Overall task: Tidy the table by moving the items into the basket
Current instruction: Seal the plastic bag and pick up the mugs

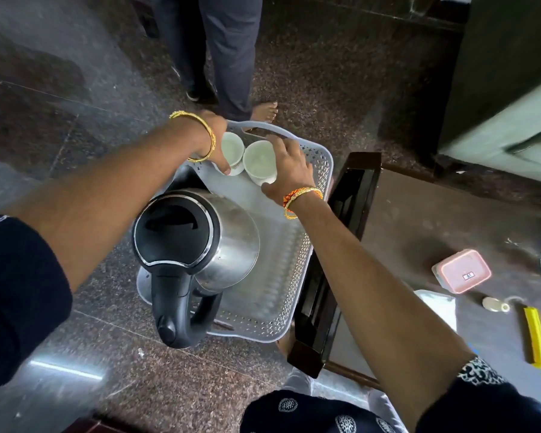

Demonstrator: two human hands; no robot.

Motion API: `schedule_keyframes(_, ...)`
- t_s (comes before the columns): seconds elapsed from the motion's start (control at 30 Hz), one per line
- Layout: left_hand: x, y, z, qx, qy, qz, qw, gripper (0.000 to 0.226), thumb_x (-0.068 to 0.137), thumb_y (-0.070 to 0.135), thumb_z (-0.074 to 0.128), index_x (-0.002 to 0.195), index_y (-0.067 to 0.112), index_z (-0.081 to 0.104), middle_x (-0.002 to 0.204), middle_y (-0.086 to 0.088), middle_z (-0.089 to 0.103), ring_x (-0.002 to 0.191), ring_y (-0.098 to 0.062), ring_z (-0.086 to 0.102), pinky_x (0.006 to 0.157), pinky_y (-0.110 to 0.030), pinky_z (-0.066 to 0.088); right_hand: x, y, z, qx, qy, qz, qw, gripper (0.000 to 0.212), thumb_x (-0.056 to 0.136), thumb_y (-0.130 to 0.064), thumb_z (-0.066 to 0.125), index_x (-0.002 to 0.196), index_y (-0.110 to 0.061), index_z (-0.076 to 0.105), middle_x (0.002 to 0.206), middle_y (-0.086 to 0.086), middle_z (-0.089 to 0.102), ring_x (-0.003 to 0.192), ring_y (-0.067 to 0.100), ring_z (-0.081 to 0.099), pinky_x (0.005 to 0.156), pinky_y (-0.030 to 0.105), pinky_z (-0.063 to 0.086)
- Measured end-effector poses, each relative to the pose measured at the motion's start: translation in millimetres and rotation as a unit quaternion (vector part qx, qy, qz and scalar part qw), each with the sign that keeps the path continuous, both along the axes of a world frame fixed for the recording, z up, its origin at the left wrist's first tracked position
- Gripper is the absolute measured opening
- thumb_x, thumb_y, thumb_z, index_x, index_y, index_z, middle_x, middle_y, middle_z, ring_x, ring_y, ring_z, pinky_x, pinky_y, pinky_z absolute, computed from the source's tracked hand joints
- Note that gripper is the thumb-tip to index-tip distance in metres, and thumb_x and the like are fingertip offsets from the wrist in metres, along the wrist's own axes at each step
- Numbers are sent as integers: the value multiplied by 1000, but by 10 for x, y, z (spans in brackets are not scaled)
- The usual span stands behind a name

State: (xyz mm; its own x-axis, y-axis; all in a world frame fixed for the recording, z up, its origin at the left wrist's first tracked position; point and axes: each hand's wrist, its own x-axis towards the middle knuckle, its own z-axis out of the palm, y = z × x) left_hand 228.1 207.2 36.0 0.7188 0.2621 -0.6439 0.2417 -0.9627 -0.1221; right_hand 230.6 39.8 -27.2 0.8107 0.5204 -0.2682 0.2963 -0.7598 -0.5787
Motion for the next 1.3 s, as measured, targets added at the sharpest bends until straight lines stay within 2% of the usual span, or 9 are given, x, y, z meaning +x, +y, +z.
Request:
schedule_keyframes(0.13,88,-184,290,2,17,42,999,55,72,43,74,108,4,59,92,-14,60,83,-33,56,80,-41,52,8,-198,173,36,-4,-25,999,48,79,-28,68,123,-16,53,130,9,49,124,30,38,104,41,32)
schedule_keyframes(0.23,123,-642,475,3,-39,15,999,42,81,32,65,112,4,60,96,-19,58,87,-36,56,77,-39,48,-6,-431,330,98,-28,-85,991,22,85,-21,58,101,-7,65,110,12,64,110,29,50,94,34,38)
schedule_keyframes(0.3,124,-1071,536,-5,-89,-14,996,38,84,26,59,116,6,60,114,-21,61,102,-37,58,81,-39,48,-38,-677,415,133,-43,-157,978,18,86,-20,55,81,-4,63,91,14,67,94,30,55,76,37,47)
schedule_keyframes(0.4,75,-1746,476,-36,-130,-33,990,34,87,28,56,115,9,61,125,-20,58,115,-35,55,94,-39,44,-102,-1160,432,143,-71,-253,954,35,85,-21,54,55,-15,37,66,15,59,67,32,47,55,34,35)
schedule_keyframes(0.5,-31,-2489,243,-99,-161,-31,982,26,83,24,58,107,14,63,115,-18,61,105,-38,60,86,-41,49,-185,-1845,353,117,-79,-348,927,29,81,-23,52,59,-16,34,65,16,61,62,34,47,54,31,31)
schedule_keyframes(0.63,-243,-3586,-111,-181,-252,-24,950,15,86,29,55,92,16,60,93,-15,68,88,-37,64,63,-35,44,-351,-2964,223,63,-102,-420,900,23,76,-15,51,62,-15,32,50,7,46,56,36,43,47,32,28)
schedule_keyframes(0.8,-563,-4974,-517,-273,-288,-37,917,15,87,29,53,82,16,58,86,-9,67,81,-34,62,56,-31,35,-661,-4429,36,85,-92,-473,872,15,76,-6,52,70,-11,39,65,18,57,65,39,49,54,36,34)
schedule_keyframes(1.1,-650,-7024,-864,-340,-271,-114,893,12,83,13,56,95,11,61,89,-9,65,84,-30,62,73,-37,42,-767,-6690,-152,52,-81,-577,811,14,79,-12,59,83,0,52,87,19,61,86,37,54,69,39,40)
schedule_keyframes(1.3,-356,-7773,-942,-383,-264,-75,882,16,82,9,57,97,5,62,96,-13,63,91,-31,58,76,-38,45,-276,-7536,-153,70,-85,-575,811,11,78,-13,59,82,-4,53,89,15,59,86,30,52,65,25,29)
